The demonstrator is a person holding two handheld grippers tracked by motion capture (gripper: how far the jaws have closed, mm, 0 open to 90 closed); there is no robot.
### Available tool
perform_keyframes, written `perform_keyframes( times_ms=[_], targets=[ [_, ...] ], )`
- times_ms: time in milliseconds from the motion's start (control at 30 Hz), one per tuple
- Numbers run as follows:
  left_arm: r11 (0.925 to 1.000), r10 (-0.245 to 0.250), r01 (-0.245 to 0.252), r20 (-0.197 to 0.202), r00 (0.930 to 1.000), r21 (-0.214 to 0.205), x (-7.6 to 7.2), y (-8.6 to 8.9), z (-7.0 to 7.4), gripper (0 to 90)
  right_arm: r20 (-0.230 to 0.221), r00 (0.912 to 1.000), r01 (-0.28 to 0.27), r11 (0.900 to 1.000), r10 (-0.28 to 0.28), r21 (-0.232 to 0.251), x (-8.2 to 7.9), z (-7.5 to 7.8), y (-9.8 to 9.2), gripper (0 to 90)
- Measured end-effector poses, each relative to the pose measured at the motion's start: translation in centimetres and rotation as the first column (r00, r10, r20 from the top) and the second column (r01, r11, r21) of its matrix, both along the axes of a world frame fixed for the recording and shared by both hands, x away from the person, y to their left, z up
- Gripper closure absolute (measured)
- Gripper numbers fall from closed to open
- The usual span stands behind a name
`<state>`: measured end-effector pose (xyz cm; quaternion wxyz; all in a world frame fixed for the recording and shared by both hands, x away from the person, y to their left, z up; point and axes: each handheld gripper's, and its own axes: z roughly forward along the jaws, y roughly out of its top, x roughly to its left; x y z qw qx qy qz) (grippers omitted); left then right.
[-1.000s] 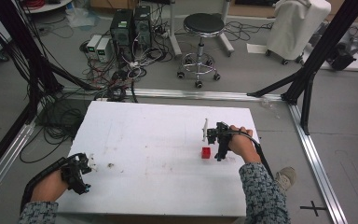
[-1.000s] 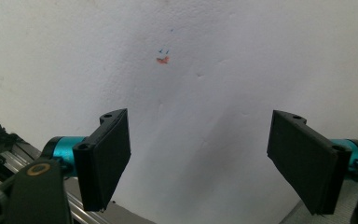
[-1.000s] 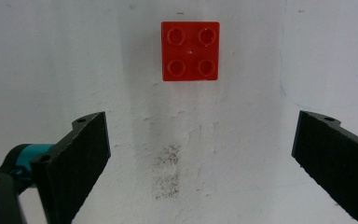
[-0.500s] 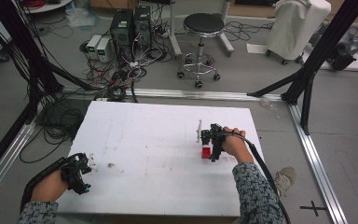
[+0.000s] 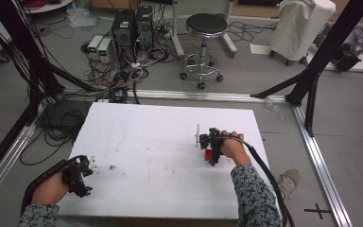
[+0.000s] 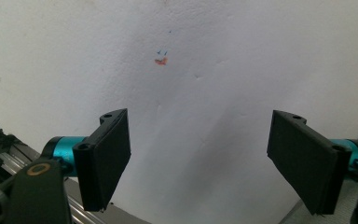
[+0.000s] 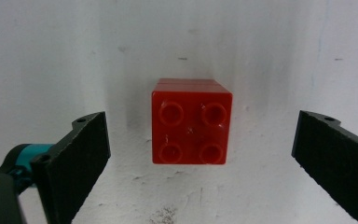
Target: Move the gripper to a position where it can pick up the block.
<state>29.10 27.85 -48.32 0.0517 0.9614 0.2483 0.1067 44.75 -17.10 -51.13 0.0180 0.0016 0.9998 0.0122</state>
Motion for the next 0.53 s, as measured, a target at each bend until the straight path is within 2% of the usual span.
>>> perform_keyframes(
  times_ms=[233, 300, 533],
  targets=[
    [1.0000, 0.001, -0.001, 0.002, 1.0000, -0.001, 0.00, 0.03, 0.02, 21.6, -0.007, 1.0000, -0.006, 0.9999, 0.006, -0.012, 0.01, -0.59, 0.36, 3.4],
    [1.0000, 0.000, 0.000, 0.001, 1.0000, -0.002, 0.00, 0.02, 0.04, 21.6, -0.004, 0.9998, -0.022, 0.9997, 0.022, -0.006, 0.13, -0.66, 0.39, 3.4],
    [1.0000, 0.001, -0.001, 0.003, 1.0000, -0.002, 0.01, 0.00, 0.07, 21.6, -0.009, 0.9999, -0.007, 0.9999, 0.007, -0.008, 0.04, -0.52, 0.32, 3.4]
  ],
)
